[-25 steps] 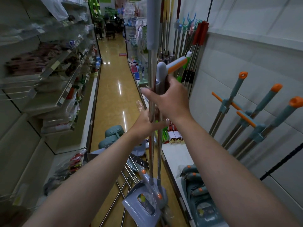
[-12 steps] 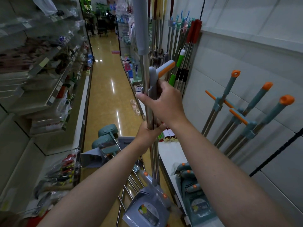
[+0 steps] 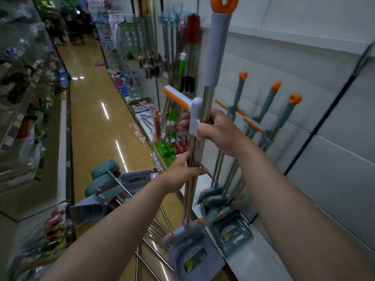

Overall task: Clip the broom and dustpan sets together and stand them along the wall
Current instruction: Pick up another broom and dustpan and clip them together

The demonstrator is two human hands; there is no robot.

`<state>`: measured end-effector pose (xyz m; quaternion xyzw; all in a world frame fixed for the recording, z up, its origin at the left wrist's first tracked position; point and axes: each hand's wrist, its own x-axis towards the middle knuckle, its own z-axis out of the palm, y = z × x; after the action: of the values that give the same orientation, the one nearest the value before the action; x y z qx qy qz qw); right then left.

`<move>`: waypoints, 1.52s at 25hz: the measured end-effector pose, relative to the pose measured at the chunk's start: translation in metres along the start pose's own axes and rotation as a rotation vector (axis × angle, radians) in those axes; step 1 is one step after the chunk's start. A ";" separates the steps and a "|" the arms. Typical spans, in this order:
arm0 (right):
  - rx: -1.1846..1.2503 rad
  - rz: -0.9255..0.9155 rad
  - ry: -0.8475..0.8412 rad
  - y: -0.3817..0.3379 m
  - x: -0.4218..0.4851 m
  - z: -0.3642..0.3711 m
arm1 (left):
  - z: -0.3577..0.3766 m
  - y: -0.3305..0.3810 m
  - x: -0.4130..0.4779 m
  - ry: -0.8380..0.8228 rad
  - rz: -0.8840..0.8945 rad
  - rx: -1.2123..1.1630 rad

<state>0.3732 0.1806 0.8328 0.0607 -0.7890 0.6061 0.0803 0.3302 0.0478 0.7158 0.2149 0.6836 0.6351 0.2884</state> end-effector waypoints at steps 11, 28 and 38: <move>-0.489 0.317 0.354 0.055 -0.121 -0.097 | 0.144 -0.039 0.048 -0.227 -0.008 -0.003; -0.530 0.588 0.699 0.167 -0.267 -0.235 | 0.340 -0.091 0.104 -0.522 0.021 0.323; -0.458 0.649 0.773 0.216 -0.288 -0.272 | 0.390 -0.121 0.145 -0.548 0.013 0.496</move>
<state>0.6281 0.4983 0.6388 -0.4313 -0.7921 0.3906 0.1842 0.4918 0.4212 0.5675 0.4446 0.7128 0.3709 0.3959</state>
